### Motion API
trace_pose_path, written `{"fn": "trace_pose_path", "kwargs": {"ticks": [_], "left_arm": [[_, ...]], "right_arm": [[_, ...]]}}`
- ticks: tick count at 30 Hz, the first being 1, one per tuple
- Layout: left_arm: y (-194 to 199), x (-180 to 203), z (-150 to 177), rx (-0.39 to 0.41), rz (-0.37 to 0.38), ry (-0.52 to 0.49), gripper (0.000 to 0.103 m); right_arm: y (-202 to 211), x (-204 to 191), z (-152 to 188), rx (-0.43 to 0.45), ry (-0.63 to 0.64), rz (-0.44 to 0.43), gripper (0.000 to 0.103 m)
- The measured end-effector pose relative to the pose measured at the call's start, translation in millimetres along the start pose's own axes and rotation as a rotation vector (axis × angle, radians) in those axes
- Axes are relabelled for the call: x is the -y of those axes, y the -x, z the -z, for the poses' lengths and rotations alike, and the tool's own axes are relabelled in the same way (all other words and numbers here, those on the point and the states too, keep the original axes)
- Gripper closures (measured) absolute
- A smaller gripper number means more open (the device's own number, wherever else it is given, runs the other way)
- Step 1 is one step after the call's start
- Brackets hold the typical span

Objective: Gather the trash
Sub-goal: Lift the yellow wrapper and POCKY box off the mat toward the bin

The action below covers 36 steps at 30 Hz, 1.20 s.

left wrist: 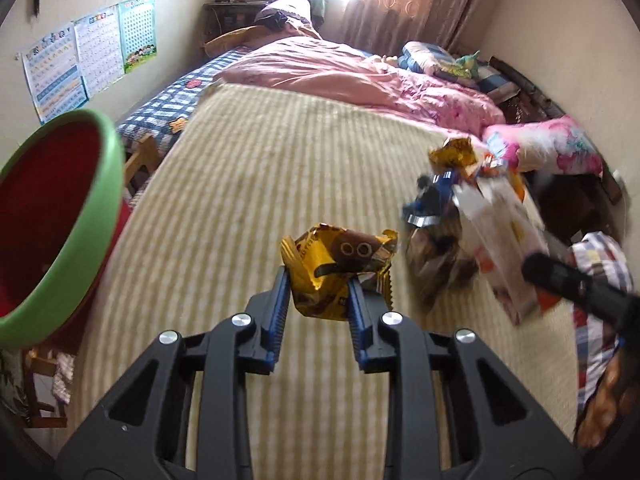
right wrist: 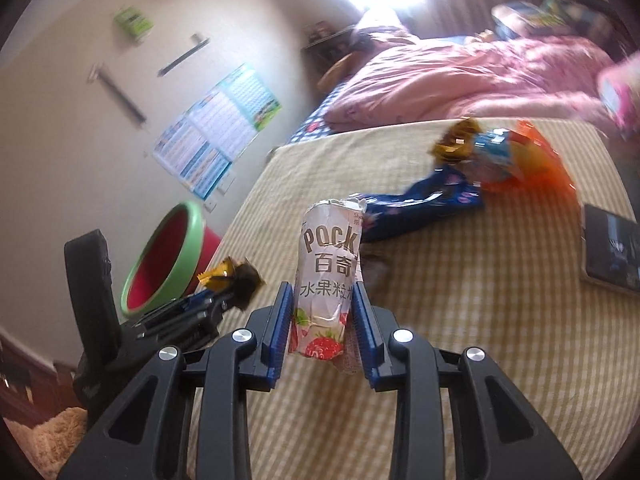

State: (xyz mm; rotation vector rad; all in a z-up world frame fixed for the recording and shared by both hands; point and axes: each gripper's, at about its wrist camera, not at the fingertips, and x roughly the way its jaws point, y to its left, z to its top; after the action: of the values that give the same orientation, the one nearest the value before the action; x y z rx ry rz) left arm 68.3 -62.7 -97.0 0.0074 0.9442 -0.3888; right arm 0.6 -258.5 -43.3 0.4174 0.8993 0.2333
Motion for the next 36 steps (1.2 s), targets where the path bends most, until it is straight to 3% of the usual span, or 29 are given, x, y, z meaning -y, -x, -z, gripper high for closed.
{"fn": "trace_pose_path", "kwargs": {"ticks": [4, 8, 11, 13, 16, 18, 25, 36], "left_arm": [[-0.3, -10.3, 26.3, -0.040, -0.071, -0.002, 0.073], [0.1, -27.2, 39.6, -0.049, -0.095, 0.054, 0.069], [1.7, -31.5, 38.5, -0.039, -0.118, 0.058, 0.054], [0.8, -34.3, 37.9, -0.038, -0.119, 0.062, 0.054], [-0.4, -34.7, 38.7, -0.038, -0.117, 0.052, 0.055], [1.6, -35.6, 41.6, -0.037, -0.112, 0.043, 0.076], [12.7, -32.2, 33.0, 0.023, -0.092, 0.027, 0.077], [32.9, -44.6, 35.1, 0.066, -0.101, 0.055, 0.077]], "right_arm": [[-19.1, -16.6, 10.3, -0.079, 0.054, -0.030, 0.073], [-42.0, -26.7, 21.2, -0.161, 0.098, -0.026, 0.072], [-57.1, -28.2, 27.2, -0.202, 0.096, -0.009, 0.068], [-64.5, -27.2, 28.9, -0.216, 0.093, 0.004, 0.064], [-67.4, -26.5, 29.3, -0.210, 0.101, 0.027, 0.069], [-64.8, -26.1, 27.4, -0.190, 0.103, 0.030, 0.073], [-43.7, -30.4, 22.3, -0.110, 0.105, 0.011, 0.074], [-40.8, -50.0, 23.1, -0.091, 0.113, -0.022, 0.074]]}}
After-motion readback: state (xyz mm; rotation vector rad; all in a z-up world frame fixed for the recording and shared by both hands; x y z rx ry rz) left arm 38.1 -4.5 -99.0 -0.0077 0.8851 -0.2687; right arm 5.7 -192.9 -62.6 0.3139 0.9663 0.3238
